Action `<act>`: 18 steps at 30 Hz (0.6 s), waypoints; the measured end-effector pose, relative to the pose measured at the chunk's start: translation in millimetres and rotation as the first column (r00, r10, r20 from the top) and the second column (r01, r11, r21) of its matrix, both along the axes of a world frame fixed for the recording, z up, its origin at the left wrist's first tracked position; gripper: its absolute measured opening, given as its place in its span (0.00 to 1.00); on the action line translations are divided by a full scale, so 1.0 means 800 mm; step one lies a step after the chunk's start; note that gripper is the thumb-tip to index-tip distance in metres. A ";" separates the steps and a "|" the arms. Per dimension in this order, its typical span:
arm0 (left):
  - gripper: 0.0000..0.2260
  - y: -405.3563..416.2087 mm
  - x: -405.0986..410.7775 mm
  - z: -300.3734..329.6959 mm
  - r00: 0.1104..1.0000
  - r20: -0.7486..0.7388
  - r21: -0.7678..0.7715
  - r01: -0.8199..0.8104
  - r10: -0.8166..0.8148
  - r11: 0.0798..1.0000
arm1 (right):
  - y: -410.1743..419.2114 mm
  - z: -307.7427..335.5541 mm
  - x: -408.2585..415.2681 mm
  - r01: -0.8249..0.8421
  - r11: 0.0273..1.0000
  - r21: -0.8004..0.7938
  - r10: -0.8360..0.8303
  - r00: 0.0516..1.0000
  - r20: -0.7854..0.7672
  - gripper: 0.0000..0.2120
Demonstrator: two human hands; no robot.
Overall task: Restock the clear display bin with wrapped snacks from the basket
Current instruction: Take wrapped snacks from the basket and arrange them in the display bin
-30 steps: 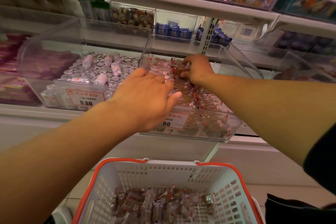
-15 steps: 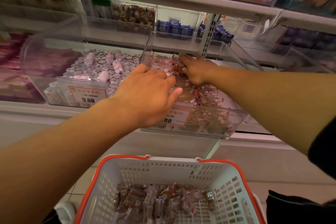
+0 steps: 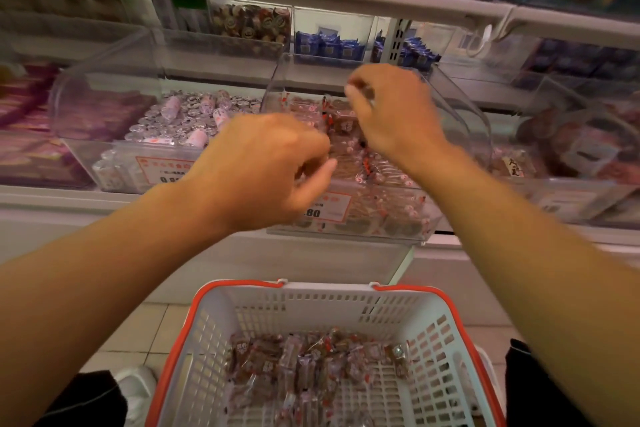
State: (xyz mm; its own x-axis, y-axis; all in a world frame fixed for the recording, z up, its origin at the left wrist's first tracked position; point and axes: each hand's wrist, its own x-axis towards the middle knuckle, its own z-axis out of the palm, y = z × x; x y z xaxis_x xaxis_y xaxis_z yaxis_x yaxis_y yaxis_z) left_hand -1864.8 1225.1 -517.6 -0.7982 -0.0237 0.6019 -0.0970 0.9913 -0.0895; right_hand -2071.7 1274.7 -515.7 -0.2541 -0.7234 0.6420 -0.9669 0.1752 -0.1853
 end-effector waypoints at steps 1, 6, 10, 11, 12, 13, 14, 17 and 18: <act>0.13 0.003 0.004 -0.009 0.998 0.022 -0.009 0.057 -0.057 0.998 | 0.028 -0.012 0.021 -0.086 0.965 -0.247 0.089 0.996 0.001 0.10; 0.11 0.027 0.006 -0.125 0.824 0.559 0.065 -0.152 0.090 0.986 | 0.138 -0.203 0.111 -0.114 0.984 -0.137 0.146 0.956 0.256 0.11; 0.26 0.049 0.031 -0.275 0.399 0.909 0.193 -0.654 0.117 0.731 | 0.195 -0.371 0.114 -0.259 0.631 0.731 -0.329 0.764 0.556 0.25; 0.29 0.057 0.043 -0.311 0.392 0.914 0.249 -0.752 0.109 0.611 | 0.214 -0.399 0.107 -0.217 0.559 0.800 -0.466 0.716 0.520 0.35; 0.31 0.066 0.054 -0.346 0.397 0.911 0.297 -0.820 0.113 0.488 | 0.231 -0.420 0.101 -0.128 0.499 0.857 -0.594 0.669 0.447 0.44; 0.35 0.073 0.064 -0.378 0.397 0.910 0.327 -0.866 0.122 0.377 | 0.244 -0.436 0.094 -0.044 0.445 0.895 -0.691 0.619 0.374 0.52; 0.41 0.080 0.073 -0.405 0.398 0.909 0.352 -0.893 0.126 0.280 | 0.252 -0.447 0.088 0.004 0.408 0.913 -0.755 0.563 0.335 0.57; 0.49 0.084 0.087 -0.462 0.437 0.880 0.432 -0.899 0.186 0.067 | 0.249 -0.469 0.066 0.072 0.411 0.909 -0.830 0.441 0.341 0.58; 0.49 0.083 0.087 -0.476 0.448 0.869 0.454 -0.891 0.211 0.021 | 0.245 -0.475 0.060 0.096 0.421 0.902 -0.836 0.427 0.345 0.57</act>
State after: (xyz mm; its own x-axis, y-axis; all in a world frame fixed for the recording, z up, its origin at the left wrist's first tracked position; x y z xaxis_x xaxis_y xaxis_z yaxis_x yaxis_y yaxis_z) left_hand -1795.1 1291.3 -898.4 -0.2896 -0.7571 -0.5857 -0.9334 0.0879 0.3480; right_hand -2023.8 1470.8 -895.7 -0.7555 -0.3182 -0.5727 -0.2292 0.9473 -0.2240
